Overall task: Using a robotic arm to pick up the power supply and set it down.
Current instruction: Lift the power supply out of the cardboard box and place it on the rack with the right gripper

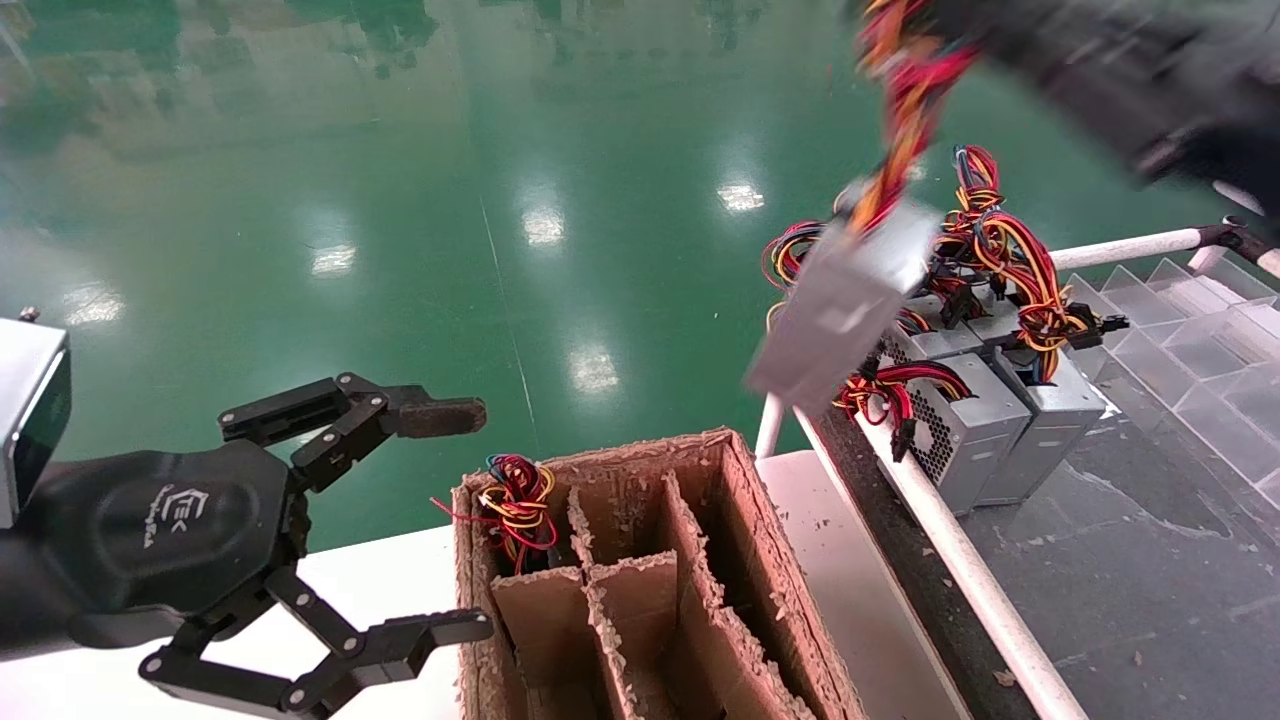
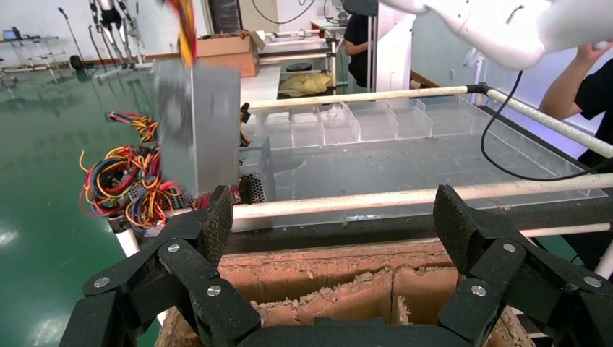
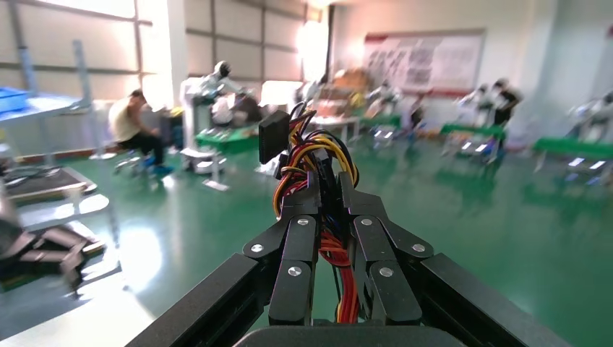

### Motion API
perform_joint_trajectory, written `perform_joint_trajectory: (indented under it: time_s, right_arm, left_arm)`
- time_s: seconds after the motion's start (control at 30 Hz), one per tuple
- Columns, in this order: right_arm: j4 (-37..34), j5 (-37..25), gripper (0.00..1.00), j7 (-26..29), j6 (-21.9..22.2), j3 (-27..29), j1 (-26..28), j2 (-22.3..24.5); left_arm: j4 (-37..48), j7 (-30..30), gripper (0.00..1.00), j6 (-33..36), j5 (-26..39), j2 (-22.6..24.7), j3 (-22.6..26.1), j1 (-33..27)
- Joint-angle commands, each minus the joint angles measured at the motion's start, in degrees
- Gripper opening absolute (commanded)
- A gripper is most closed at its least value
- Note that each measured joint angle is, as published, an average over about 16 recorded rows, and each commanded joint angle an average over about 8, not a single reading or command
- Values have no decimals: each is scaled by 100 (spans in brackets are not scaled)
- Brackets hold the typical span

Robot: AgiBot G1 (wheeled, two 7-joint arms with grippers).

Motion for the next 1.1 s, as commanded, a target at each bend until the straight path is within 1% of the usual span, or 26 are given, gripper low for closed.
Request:
perform_joint_trajectory:
  time_s: [0.03,0.33,0.53,0.73,0.87,1.1]
  right_arm:
    - [-216,144,0,-110,-131,153,103,112]
    - [-1597,327,0,-688,-563,572,461,652]
    - [-2571,261,0,-1163,-833,703,699,1026]
    - [-3488,-15,0,-1630,-963,638,944,1274]
    - [-4041,-212,0,-1893,-1130,536,1036,1379]
    - [-4827,-520,0,-2276,-1484,327,1080,1405]
  left_arm:
    - [0,0,100,0,0,0,0,0]
    - [0,0,100,0,0,0,0,0]
    - [0,0,100,0,0,0,1,0]
    - [0,0,100,0,-1,0,1,0]
    - [0,1,100,0,-1,0,1,0]
    - [0,1,100,-1,-1,-1,1,0]
